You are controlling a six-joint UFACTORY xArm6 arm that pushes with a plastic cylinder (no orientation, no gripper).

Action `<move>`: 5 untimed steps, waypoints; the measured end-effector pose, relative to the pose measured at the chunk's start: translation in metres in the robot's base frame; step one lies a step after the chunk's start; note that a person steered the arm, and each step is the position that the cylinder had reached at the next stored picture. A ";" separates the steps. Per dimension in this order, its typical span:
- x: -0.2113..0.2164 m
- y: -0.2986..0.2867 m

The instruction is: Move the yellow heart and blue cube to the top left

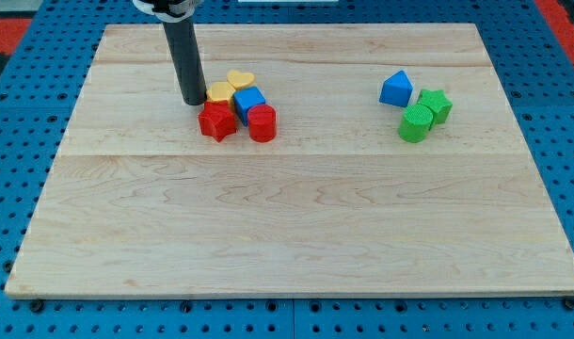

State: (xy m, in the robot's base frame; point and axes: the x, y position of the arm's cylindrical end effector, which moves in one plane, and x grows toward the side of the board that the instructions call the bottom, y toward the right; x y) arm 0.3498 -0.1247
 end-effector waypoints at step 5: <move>0.106 0.024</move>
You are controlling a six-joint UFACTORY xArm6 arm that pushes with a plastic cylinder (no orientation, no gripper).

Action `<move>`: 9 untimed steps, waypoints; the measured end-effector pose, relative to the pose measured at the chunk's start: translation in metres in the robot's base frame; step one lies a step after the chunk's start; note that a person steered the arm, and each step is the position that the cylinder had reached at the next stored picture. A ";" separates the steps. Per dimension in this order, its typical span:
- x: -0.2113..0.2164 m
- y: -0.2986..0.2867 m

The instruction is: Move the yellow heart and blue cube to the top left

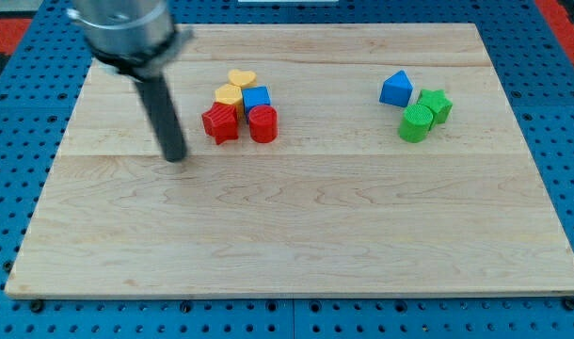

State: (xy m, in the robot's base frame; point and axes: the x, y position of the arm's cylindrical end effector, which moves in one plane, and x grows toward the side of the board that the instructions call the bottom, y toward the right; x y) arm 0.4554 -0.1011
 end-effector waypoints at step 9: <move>-0.158 -0.014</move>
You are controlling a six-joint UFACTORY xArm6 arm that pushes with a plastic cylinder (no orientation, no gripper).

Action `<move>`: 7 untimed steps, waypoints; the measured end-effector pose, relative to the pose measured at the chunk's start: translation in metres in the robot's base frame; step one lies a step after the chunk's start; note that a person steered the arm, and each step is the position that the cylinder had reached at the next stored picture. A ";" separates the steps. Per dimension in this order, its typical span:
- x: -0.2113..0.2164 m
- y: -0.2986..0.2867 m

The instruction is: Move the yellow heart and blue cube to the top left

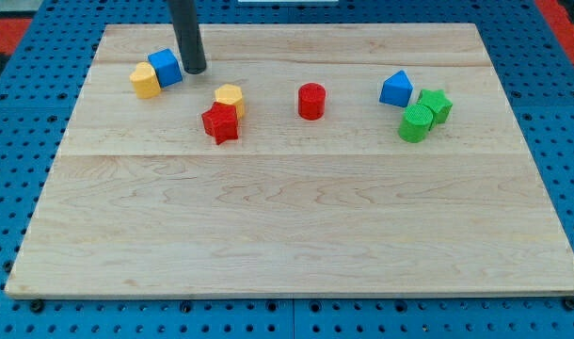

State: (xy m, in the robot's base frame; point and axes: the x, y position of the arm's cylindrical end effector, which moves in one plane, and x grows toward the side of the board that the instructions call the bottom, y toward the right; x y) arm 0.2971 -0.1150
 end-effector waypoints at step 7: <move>-0.029 -0.108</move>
